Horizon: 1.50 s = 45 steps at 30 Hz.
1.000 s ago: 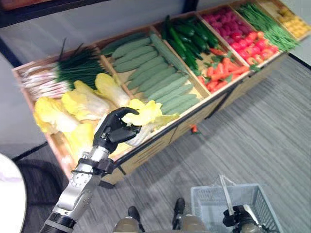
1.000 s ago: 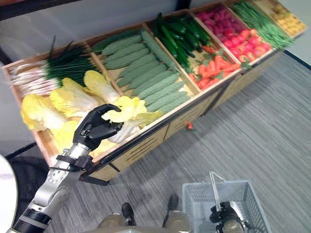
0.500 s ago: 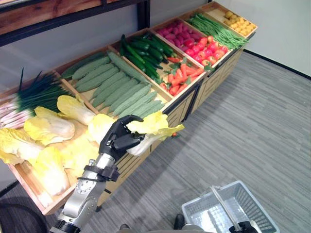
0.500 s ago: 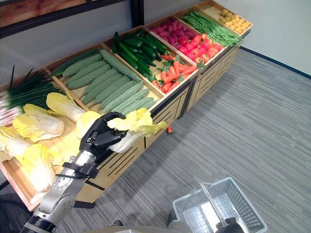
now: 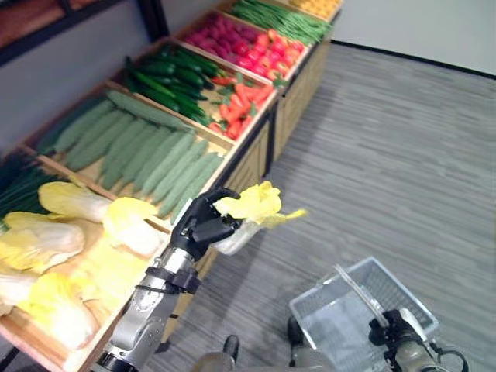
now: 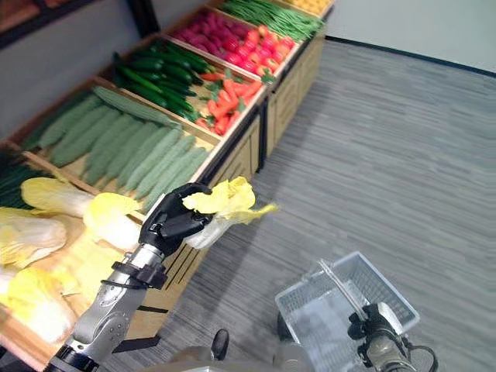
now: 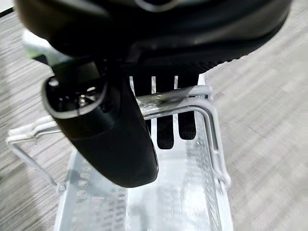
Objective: Get the vegetables into the basket
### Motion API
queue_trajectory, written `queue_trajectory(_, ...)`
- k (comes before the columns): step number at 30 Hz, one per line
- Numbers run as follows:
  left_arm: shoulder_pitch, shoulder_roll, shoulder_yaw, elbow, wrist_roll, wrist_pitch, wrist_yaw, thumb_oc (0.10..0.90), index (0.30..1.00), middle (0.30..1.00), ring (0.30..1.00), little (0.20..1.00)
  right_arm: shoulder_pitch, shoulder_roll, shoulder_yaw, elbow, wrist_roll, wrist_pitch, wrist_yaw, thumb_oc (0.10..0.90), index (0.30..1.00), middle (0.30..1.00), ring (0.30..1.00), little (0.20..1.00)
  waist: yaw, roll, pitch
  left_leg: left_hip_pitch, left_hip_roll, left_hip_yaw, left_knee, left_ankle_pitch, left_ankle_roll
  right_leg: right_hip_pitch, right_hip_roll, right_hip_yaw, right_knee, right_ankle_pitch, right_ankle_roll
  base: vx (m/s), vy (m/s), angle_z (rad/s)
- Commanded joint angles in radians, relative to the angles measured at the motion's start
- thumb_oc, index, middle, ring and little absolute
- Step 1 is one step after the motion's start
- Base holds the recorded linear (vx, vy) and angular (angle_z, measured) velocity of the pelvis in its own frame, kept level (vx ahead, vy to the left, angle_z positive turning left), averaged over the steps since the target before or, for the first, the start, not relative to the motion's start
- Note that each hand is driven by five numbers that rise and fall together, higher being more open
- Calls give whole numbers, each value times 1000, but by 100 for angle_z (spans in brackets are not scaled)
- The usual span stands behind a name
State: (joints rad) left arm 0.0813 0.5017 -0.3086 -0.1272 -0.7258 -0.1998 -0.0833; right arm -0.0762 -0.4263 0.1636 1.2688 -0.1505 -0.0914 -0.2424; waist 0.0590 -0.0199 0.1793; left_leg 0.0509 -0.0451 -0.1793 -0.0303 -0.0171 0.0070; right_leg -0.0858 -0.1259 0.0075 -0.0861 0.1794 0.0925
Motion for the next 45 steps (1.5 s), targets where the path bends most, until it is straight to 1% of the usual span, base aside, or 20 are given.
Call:
queue_trajectory(1,-73,10,50,-164,-6,-119,-28,400,300,300,300,300,-30,-68,28,-19,15,-35,-41,400,300,300,300,300,-4,-14,-40,-85,20,5,25,39,-58,88,34,-42,19,-98,33,8,123,-1)
queue_trajectory(6,-83,42,35,-176,-2,-120,-32,400,300,300,300,300,-24,-56,33,-30,7,-31,-34,400,300,300,300,300,-21,-23,-30,-59,0,56,5,27,-21,28,7,16,67,-71,70,-56,207,-21)
queue_trajectory(7,-77,53,40,-172,2,-119,-33,400,300,300,300,300,-27,-47,38,-39,1,-29,-31,400,300,300,300,300,-20,-27,-25,-58,-4,79,4,25,-8,-2,5,24,107,-68,82,-130,195,-46)
queue_trajectory(9,-77,58,37,-163,1,-120,-33,400,300,300,300,300,-37,-39,43,-41,-2,-29,-34,400,300,300,300,300,-12,-30,-16,-58,0,99,1,28,-3,-30,4,13,149,-61,92,-150,109,-86)
queue_trajectory(10,-74,74,49,-151,9,-111,-27,400,300,300,300,300,-52,-21,52,-42,-14,-19,-32,400,300,300,300,300,32,-15,-11,-60,36,157,-10,39,-9,-24,-81,-210,225,-85,81,-182,82,-111)
queue_trajectory(12,-75,81,52,-152,6,-112,-27,400,300,300,300,300,-51,-19,57,-54,-22,-21,-35,400,300,300,300,300,31,-15,-18,-57,47,173,-10,45,-7,-3,-100,-227,268,-89,77,-127,42,-109)
queue_trajectory(14,-86,81,46,-152,-10,-112,-27,400,300,300,300,300,-47,-23,44,-48,-18,-21,-42,400,300,300,300,300,34,-22,-34,-58,45,171,-6,46,-6,13,-94,-174,291,-88,80,12,-40,-54)
queue_trajectory(17,-84,77,48,-149,-7,-112,-21,400,300,300,300,300,-30,-25,34,-53,-14,-23,-44,400,300,300,300,300,41,-36,-56,-52,46,183,-8,42,-17,60,-113,-174,226,-83,91,51,-97,0)
queue_trajectory(21,-70,76,56,-149,-8,-109,-17,400,300,300,300,300,-25,-24,23,-52,1,-23,-41,400,300,300,300,300,50,-48,-70,-50,63,209,-11,41,-34,88,-104,-207,122,-93,96,20,-149,-22)
queue_trajectory(23,-44,64,65,-134,-10,-103,-13,400,300,300,300,300,-24,-29,24,-56,11,-27,-42,400,300,300,300,300,52,-53,-80,-48,87,225,-18,53,-52,117,-72,-209,43,-94,90,23,-223,-25)
queue_trajectory(24,-44,64,66,-134,-10,-104,-13,400,300,300,300,300,-23,-29,24,-56,11,-27,-42,400,300,300,300,300,53,-53,-80,-47,88,225,-19,53,-53,119,-71,-209,41,-93,90,4,-298,-21)
queue_trajectory(27,-34,56,49,-105,-12,-93,-20,400,300,300,300,300,-28,-72,26,-79,7,-33,-47,400,300,300,300,300,41,-38,-74,-40,122,219,-40,84,-82,146,-38,-220,0,-103,75,-8,-194,-12)
queue_trajectory(30,-58,74,4,-76,21,-86,-33,400,300,300,300,300,-54,-140,17,-122,19,-41,-57,400,300,300,300,300,21,-17,-74,-39,142,217,-47,97,-98,151,-23,-221,-1,-117,66,-18,-109,-5)
queue_trajectory(32,-64,76,-5,-67,34,-83,-34,400,300,300,300,300,-57,-154,15,-147,22,-43,-57,400,300,300,300,300,16,-12,-75,-36,145,220,-48,97,-99,152,-20,-219,-1,-119,64,-4,-24,0)
queue_trajectory(33,-74,85,-24,-55,57,-83,-36,400,300,300,300,300,-67,-172,12,-177,27,-49,-62,400,300,300,300,300,10,-8,-77,-33,147,223,-49,97,-100,153,-20,-215,-1,-119,64,19,-24,-4)
queue_trajectory(34,-95,114,-51,-38,120,-82,-35,400,300,300,300,300,-76,-206,9,-290,31,-63,-67,400,300,300,300,300,-5,0,-84,-23,152,233,-50,93,-103,154,-17,-204,-1,-120,63,19,-24,-5)
queue_trajectory(35,-96,113,-53,-37,120,-83,-35,400,300,300,300,300,-74,-207,7,-293,31,-61,-66,400,300,300,300,300,-3,0,-84,-22,152,234,-50,93,-103,154,-17,-203,-1,-120,63,26,-6,-8)
queue_trajectory(37,-142,141,-103,-2,184,-83,-39,400,300,300,300,300,-80,-237,1,-476,46,-88,-71,400,300,300,300,300,-26,6,-92,-8,156,252,-52,84,-103,154,-17,-182,-1,-119,64,35,11,-28)
queue_trajectory(43,-254,192,-201,25,289,-95,-53,400,300,300,300,300,-83,-282,20,-691,68,-130,-24,400,300,300,300,300,-47,9,-116,18,154,279,-57,64,-102,156,-21,-156,-1,-117,70,30,14,-20)
queue_trajectory(45,-337,204,-270,51,353,-110,-49,400,300,300,300,300,-128,-316,65,-748,51,-142,-10,400,300,300,300,300,-56,9,-125,28,154,286,-57,55,-101,157,-24,-148,-1,-116,73,0,0,0)
